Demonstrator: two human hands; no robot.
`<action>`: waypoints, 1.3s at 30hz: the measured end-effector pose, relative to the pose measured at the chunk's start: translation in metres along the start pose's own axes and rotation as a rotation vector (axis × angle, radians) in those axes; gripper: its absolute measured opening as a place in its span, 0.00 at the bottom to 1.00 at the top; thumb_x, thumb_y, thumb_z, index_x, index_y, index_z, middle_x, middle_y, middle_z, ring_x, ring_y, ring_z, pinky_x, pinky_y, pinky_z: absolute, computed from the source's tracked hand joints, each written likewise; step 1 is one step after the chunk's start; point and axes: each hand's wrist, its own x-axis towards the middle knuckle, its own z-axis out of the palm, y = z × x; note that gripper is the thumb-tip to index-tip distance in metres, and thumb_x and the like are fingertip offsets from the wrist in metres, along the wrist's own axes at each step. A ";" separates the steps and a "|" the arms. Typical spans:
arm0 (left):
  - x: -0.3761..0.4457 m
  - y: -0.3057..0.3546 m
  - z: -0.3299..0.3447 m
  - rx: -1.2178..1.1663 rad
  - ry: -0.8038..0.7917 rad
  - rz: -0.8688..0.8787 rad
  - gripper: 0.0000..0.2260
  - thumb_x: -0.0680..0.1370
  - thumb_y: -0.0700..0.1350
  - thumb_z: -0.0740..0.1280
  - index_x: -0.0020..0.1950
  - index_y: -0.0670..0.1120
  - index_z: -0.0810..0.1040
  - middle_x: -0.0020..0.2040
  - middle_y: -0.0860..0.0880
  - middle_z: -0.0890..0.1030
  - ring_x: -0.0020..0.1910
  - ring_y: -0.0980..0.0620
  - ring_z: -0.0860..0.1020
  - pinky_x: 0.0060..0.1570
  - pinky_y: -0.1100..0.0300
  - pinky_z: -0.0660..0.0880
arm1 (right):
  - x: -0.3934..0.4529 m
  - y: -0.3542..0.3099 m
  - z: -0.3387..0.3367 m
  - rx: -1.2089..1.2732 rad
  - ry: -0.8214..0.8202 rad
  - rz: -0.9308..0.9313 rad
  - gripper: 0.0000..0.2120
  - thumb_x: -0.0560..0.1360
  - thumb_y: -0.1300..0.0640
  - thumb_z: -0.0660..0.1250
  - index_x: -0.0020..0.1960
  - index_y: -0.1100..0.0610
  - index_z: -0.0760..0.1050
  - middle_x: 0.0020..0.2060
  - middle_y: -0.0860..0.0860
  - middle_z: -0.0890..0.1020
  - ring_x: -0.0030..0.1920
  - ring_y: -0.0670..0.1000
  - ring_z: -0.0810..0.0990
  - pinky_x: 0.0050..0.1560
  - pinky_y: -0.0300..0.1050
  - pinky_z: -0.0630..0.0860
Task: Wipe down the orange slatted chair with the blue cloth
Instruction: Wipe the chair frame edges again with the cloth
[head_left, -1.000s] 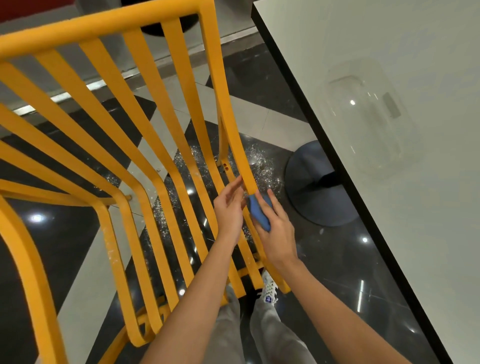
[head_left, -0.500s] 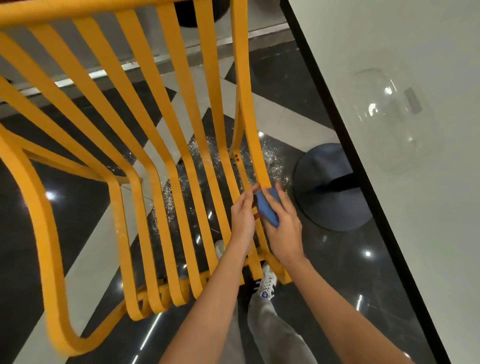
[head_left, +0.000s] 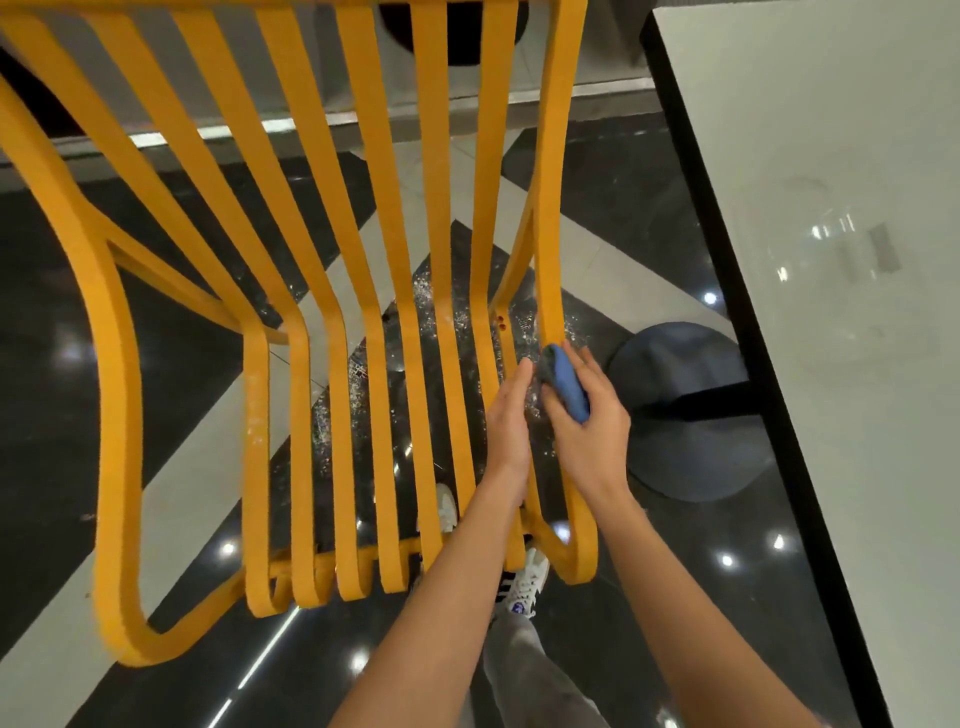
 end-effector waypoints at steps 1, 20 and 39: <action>-0.001 0.003 0.003 -0.064 -0.022 -0.018 0.25 0.75 0.63 0.66 0.65 0.50 0.79 0.62 0.48 0.81 0.64 0.50 0.78 0.65 0.52 0.72 | -0.005 -0.005 0.001 0.059 -0.030 -0.009 0.28 0.76 0.63 0.69 0.74 0.50 0.67 0.74 0.50 0.68 0.75 0.47 0.64 0.72 0.41 0.68; 0.080 0.105 0.036 -0.226 0.177 0.173 0.15 0.79 0.46 0.68 0.63 0.41 0.76 0.51 0.47 0.80 0.50 0.50 0.80 0.49 0.59 0.78 | 0.029 -0.037 -0.016 0.170 0.030 0.151 0.15 0.81 0.56 0.62 0.66 0.44 0.74 0.58 0.37 0.79 0.59 0.35 0.76 0.61 0.42 0.73; 0.070 0.127 0.037 0.148 -0.089 0.317 0.15 0.80 0.48 0.66 0.65 0.44 0.76 0.57 0.43 0.81 0.58 0.44 0.80 0.55 0.49 0.80 | 0.105 -0.112 0.009 0.211 -0.085 0.166 0.16 0.82 0.47 0.59 0.67 0.49 0.74 0.60 0.47 0.80 0.61 0.45 0.79 0.52 0.38 0.80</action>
